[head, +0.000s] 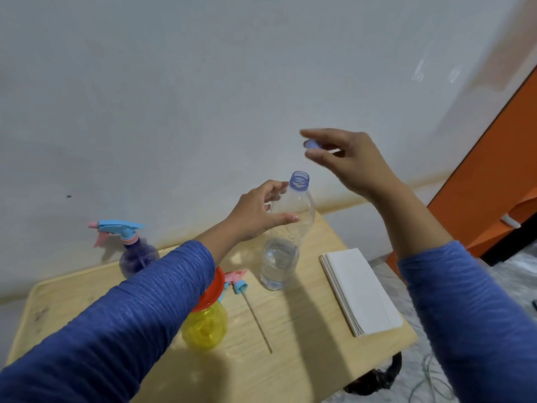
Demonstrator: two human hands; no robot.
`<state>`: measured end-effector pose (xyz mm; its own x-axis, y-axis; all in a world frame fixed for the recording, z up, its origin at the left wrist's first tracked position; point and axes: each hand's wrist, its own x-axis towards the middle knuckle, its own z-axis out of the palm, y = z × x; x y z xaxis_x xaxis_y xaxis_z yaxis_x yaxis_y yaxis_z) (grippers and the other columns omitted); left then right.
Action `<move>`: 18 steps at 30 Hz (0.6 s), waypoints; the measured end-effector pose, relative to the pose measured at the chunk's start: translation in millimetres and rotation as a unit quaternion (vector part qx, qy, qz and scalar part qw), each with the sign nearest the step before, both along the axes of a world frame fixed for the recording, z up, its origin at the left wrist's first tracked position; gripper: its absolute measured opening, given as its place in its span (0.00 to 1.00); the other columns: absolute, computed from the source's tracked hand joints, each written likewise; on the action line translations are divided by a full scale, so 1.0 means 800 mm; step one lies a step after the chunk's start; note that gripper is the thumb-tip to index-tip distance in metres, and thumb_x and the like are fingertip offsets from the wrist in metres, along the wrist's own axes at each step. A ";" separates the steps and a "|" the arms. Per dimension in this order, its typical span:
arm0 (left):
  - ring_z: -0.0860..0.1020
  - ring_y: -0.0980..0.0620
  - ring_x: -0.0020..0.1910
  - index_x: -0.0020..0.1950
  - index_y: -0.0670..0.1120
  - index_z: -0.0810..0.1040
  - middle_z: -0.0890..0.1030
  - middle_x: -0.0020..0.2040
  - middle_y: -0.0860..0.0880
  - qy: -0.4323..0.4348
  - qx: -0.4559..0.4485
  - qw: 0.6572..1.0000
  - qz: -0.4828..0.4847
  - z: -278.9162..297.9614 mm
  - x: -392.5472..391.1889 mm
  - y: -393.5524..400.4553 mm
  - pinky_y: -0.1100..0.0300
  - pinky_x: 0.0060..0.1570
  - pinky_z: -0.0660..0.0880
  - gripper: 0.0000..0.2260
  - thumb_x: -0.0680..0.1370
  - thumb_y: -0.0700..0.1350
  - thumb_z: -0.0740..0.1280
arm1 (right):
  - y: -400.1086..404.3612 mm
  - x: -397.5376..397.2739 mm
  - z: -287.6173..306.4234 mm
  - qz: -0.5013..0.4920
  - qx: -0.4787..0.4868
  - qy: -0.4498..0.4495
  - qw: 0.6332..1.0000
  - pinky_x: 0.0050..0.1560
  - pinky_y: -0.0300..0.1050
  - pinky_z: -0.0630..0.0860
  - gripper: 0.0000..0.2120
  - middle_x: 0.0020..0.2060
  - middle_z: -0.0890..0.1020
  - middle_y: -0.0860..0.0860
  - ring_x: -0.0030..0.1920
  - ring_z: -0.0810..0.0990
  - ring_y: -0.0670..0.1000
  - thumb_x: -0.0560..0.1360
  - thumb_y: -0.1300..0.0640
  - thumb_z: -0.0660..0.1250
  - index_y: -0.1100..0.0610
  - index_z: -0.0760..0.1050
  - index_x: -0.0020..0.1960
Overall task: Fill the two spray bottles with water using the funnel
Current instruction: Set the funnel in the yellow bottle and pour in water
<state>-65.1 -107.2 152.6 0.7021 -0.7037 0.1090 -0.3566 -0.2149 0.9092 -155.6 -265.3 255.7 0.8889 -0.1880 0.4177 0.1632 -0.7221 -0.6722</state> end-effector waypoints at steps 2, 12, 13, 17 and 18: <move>0.72 0.59 0.63 0.67 0.52 0.69 0.74 0.64 0.53 0.005 -0.008 1.000 0.007 -0.002 -0.001 0.000 0.64 0.61 0.68 0.31 0.66 0.49 0.77 | -0.001 -0.013 -0.027 -0.046 0.136 -0.065 0.988 0.49 0.37 0.75 0.12 0.48 0.83 0.48 0.48 0.79 0.46 0.75 0.56 0.68 0.47 0.78 0.57; 0.70 0.62 0.65 0.69 0.55 0.70 0.72 0.66 0.57 -0.005 -0.058 0.995 0.076 -0.012 -0.018 0.000 0.63 0.63 0.69 0.33 0.66 0.51 0.77 | 0.024 -0.093 -0.300 -0.226 0.352 0.080 0.905 0.50 0.43 0.76 0.17 0.46 0.81 0.46 0.46 0.79 0.48 0.65 0.61 0.76 0.48 0.74 0.47; 0.70 0.62 0.65 0.69 0.55 0.69 0.73 0.67 0.57 -0.010 -0.052 0.995 0.083 -0.012 -0.019 0.000 0.64 0.62 0.69 0.33 0.66 0.52 0.77 | 0.028 -0.098 -0.320 -0.218 0.352 0.099 0.905 0.51 0.43 0.77 0.18 0.47 0.82 0.47 0.49 0.80 0.48 0.65 0.61 0.76 0.46 0.73 0.49; 0.72 0.59 0.65 0.69 0.56 0.69 0.74 0.67 0.55 -0.018 -0.041 0.994 0.102 -0.012 -0.024 0.000 0.61 0.63 0.71 0.33 0.66 0.54 0.76 | 0.034 -0.107 -0.371 -0.203 0.257 0.165 0.930 0.51 0.28 0.71 0.26 0.53 0.81 0.43 0.52 0.77 0.41 0.66 0.56 0.76 0.47 0.70 0.61; 0.72 0.59 0.65 0.69 0.56 0.69 0.74 0.67 0.55 -0.017 -0.040 0.994 0.103 -0.012 -0.025 0.000 0.61 0.64 0.71 0.33 0.66 0.53 0.76 | 0.034 -0.108 -0.381 -0.203 0.235 0.177 0.934 0.50 0.26 0.68 0.28 0.55 0.79 0.43 0.54 0.76 0.41 0.66 0.55 0.76 0.50 0.70 0.63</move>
